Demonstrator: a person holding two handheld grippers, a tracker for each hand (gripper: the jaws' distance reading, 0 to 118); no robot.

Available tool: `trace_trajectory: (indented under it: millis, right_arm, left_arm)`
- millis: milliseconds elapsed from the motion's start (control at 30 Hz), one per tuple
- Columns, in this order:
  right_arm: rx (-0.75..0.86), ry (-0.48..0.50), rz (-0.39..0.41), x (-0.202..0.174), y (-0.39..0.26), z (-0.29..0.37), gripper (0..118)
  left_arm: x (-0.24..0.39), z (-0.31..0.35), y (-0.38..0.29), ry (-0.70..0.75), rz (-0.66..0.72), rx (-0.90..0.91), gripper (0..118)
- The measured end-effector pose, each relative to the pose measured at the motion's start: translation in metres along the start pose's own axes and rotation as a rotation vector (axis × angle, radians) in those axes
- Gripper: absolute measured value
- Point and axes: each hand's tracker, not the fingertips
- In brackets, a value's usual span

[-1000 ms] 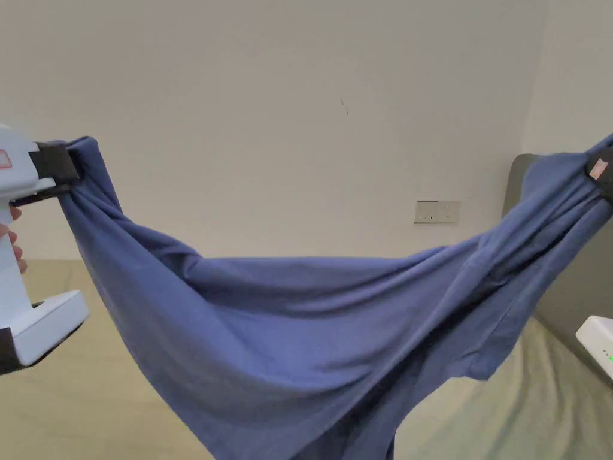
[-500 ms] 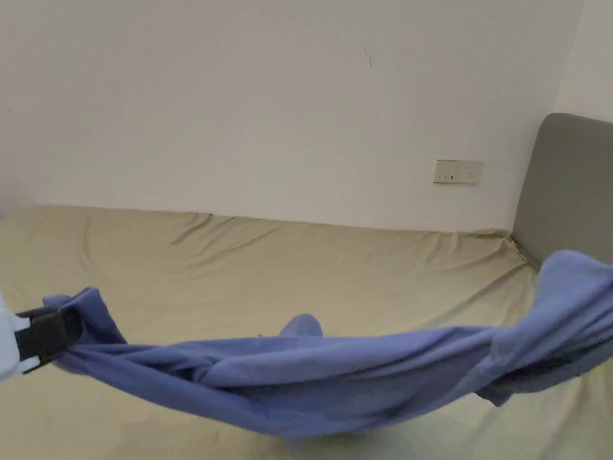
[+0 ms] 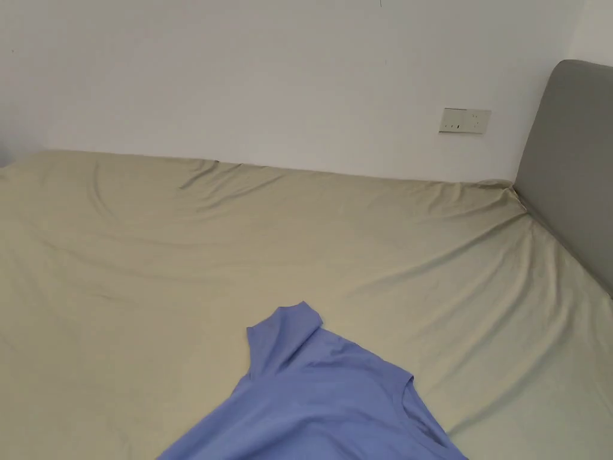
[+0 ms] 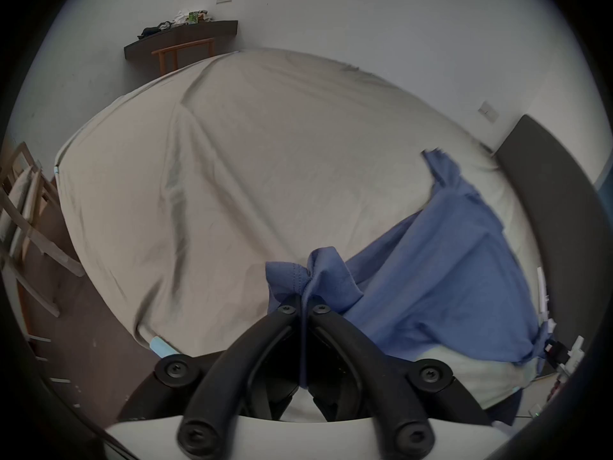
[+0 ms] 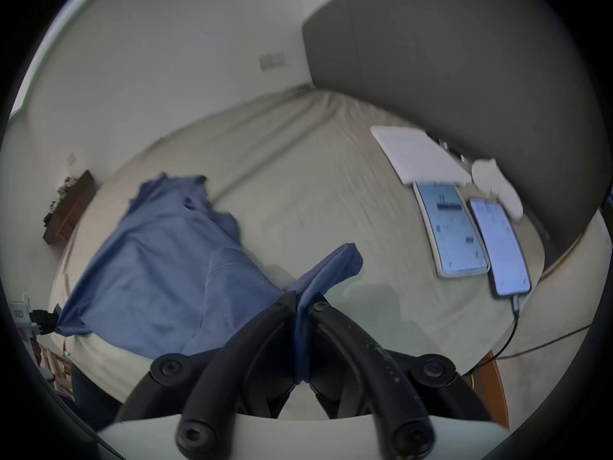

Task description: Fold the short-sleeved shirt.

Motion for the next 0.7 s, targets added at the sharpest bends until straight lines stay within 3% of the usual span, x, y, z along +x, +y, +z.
trace_trajectory:
  millis: [133,200,233,267,333,433,467,533,567,600,667,700]
  right_arm:
    - [-0.032,-0.023,0.000,0.005,-0.003,-0.030,9]
    - [-0.052,-0.047,0.006,0.009,0.000,-0.032,12]
    - [-0.057,-0.078,0.021,0.007,0.002,-0.028,26]
    - [-0.040,-0.139,0.056,0.003,0.006,-0.019,46]
    - [0.103,-0.227,0.142,-0.008,0.013,0.012,74]
    - [0.370,-0.190,0.273,-0.031,0.036,0.069,117]
    - [0.465,-0.147,0.288,-0.032,0.044,0.076,118]
    - [0.635,-0.057,0.288,-0.053,0.060,0.106,116]
    - [0.711,-0.006,0.264,-0.065,0.066,0.116,108]
    - [0.773,0.052,0.244,-0.082,0.072,0.128,93]
    - [0.825,0.179,0.238,-0.106,0.076,0.136,39]
    - [0.839,0.211,0.242,-0.119,0.077,0.136,15]
  left_arm:
    - [0.003,-0.021,0.004,0.065,-0.014,0.021,3]
    - [0.000,-0.024,0.008,0.111,0.033,0.047,25]
    - [-0.002,-0.018,0.009,0.146,0.045,0.084,53]
    - [-0.003,-0.004,0.010,0.163,0.069,0.138,74]
    - [-0.012,0.032,0.013,0.097,0.103,0.296,106]
    - [-0.005,0.103,0.016,0.031,0.073,0.577,118]
    - [0.002,0.124,0.016,0.055,0.043,0.659,118]
    - [0.017,0.156,0.010,0.094,-0.013,0.824,118]
    - [0.024,0.164,0.009,0.102,-0.040,0.886,117]
    - [0.032,0.174,0.005,0.102,-0.063,0.924,111]
    - [0.046,0.185,-0.007,0.076,-0.109,0.972,62]
    - [0.051,0.183,-0.009,0.055,-0.121,0.973,30]
